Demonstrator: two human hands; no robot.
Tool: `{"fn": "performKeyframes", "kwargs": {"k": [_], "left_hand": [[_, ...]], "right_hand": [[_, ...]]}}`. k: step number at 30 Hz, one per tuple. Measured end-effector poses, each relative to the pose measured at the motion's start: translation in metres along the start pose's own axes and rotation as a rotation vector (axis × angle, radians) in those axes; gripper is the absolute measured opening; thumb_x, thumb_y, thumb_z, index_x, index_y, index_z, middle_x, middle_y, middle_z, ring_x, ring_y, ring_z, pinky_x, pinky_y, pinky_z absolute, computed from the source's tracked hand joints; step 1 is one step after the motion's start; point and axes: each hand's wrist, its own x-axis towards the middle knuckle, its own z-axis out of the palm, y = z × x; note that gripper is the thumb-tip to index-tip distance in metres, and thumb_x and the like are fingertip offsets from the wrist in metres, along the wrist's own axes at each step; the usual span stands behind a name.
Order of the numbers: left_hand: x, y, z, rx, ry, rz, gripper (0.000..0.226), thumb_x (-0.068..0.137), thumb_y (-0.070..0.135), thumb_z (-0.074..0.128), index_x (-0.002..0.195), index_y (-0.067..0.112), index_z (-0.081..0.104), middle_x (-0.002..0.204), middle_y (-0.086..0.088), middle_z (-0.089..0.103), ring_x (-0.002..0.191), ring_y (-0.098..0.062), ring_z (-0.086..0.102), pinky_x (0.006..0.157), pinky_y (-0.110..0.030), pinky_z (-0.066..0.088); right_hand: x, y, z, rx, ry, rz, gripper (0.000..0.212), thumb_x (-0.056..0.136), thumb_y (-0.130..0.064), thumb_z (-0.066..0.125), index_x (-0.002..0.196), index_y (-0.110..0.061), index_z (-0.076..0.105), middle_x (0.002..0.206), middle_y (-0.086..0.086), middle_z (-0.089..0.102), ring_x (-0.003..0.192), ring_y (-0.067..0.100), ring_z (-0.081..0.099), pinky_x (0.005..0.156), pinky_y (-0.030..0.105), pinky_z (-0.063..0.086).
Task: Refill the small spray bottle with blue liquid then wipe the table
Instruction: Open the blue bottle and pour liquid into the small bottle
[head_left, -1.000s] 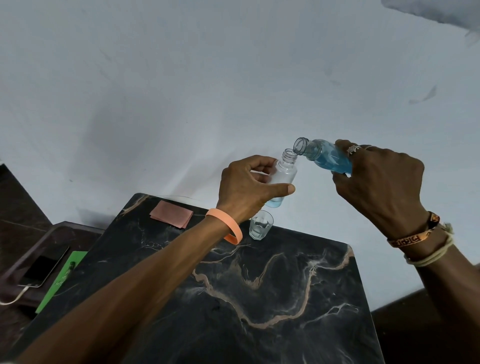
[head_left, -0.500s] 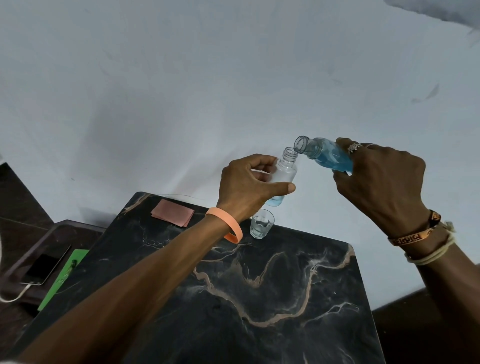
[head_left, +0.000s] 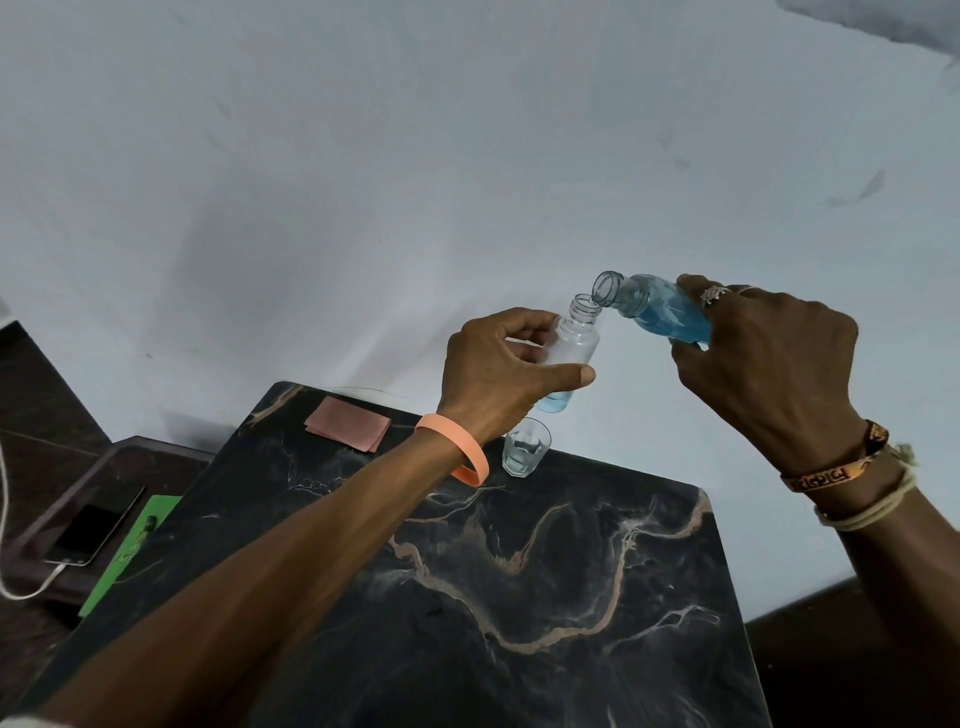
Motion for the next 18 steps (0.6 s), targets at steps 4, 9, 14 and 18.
{"fn": "performKeyframes", "kwargs": {"k": [4, 9, 14, 18], "left_hand": [[0.0001, 0.0010, 0.0000, 0.004, -0.001, 0.002, 0.056, 0.052, 0.037, 0.095, 0.103, 0.024, 0.074, 0.092, 0.010, 0.075, 0.077, -0.009, 0.073, 0.075, -0.035, 0.062], [-0.0006, 0.0009, -0.0004, 0.014, -0.005, 0.004, 0.058, 0.053, 0.037, 0.095, 0.105, 0.023, 0.074, 0.095, 0.010, 0.075, 0.079, -0.009, 0.073, 0.075, -0.033, 0.062], [-0.0011, 0.0016, -0.0004, 0.012, -0.007, 0.004, 0.057, 0.054, 0.037, 0.094, 0.106, 0.023, 0.074, 0.095, 0.010, 0.075, 0.079, -0.009, 0.073, 0.075, -0.034, 0.062], [-0.0016, 0.0022, -0.0004, -0.002, -0.009, -0.005, 0.058, 0.053, 0.035, 0.095, 0.106, 0.023, 0.074, 0.095, 0.010, 0.075, 0.080, -0.010, 0.073, 0.076, -0.035, 0.062]], "right_hand": [[0.0001, 0.0006, -0.0008, -0.003, -0.002, 0.003, 0.045, 0.079, -0.018, 0.073, 0.123, -0.012, 0.067, 0.084, 0.017, 0.072, 0.065, 0.042, 0.063, 0.057, 0.029, 0.031], [-0.0006, 0.0003, -0.0011, 0.004, -0.009, -0.001, 0.046, 0.078, -0.018, 0.073, 0.123, -0.011, 0.067, 0.084, 0.018, 0.072, 0.064, 0.042, 0.062, 0.057, 0.030, 0.032], [-0.0007, 0.0005, -0.0018, -0.008, -0.017, 0.004, 0.045, 0.078, -0.018, 0.074, 0.123, -0.012, 0.067, 0.082, 0.017, 0.071, 0.064, 0.041, 0.063, 0.057, 0.029, 0.030], [-0.0011, 0.0012, -0.0018, -0.010, -0.014, 0.004, 0.045, 0.079, -0.019, 0.073, 0.123, -0.013, 0.067, 0.082, 0.017, 0.071, 0.065, 0.042, 0.063, 0.057, 0.030, 0.032]]}}
